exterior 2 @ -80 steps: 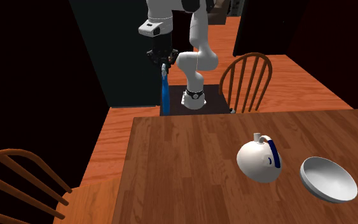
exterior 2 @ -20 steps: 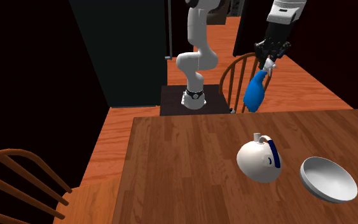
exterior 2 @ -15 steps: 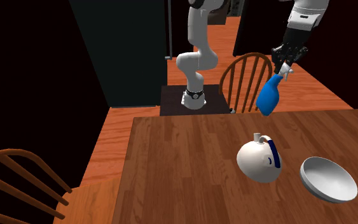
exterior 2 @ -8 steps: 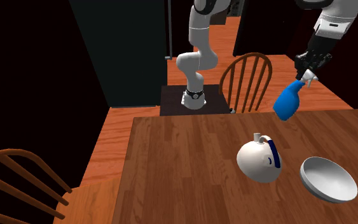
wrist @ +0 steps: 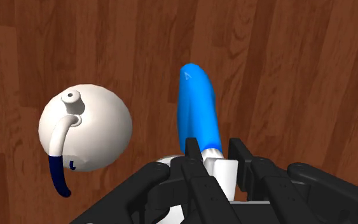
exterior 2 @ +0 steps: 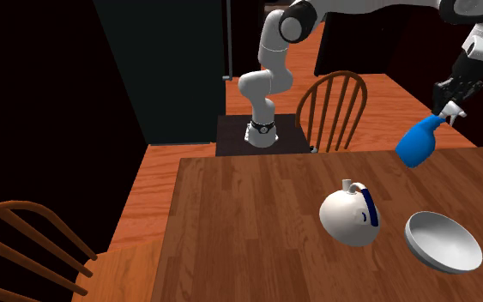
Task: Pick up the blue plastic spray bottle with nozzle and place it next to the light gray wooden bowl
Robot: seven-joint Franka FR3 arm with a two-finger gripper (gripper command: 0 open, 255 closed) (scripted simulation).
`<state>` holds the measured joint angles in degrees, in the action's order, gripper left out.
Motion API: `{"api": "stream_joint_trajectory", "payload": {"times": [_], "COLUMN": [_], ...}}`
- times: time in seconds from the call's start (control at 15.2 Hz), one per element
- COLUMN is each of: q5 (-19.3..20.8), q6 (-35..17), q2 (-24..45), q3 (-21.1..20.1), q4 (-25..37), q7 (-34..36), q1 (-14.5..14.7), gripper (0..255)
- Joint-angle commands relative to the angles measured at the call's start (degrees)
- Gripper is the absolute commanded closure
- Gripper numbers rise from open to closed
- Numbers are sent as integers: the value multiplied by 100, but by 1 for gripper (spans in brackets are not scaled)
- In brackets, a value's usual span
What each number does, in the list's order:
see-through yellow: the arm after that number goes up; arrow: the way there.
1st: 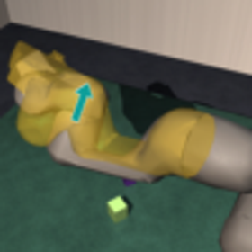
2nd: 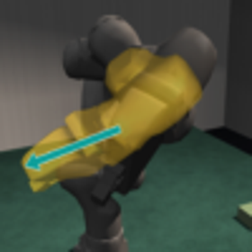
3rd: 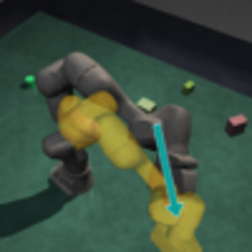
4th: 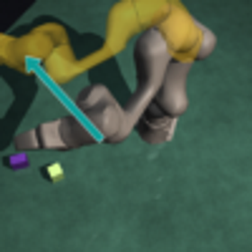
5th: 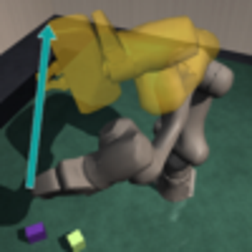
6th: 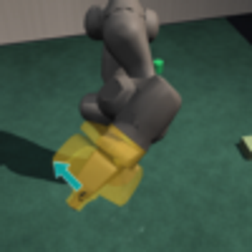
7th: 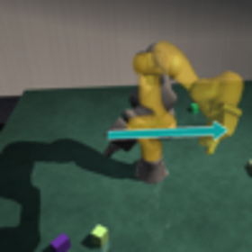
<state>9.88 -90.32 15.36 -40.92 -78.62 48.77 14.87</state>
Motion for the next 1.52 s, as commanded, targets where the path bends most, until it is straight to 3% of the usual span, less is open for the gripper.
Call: {"api": "stream_joint_trajectory", "payload": {"times": [0.0, 0.13, 1.45], "q5": [408, 731, 632], "q6": [155, 372, -1301], "q2": [631, 1189, 972], "q3": [1, 69, 98], "q4": [657, 1361, -553], "q7": [289, 476, 559], "q1": [407, 857, 429], "gripper": [255, 255, 255]}}
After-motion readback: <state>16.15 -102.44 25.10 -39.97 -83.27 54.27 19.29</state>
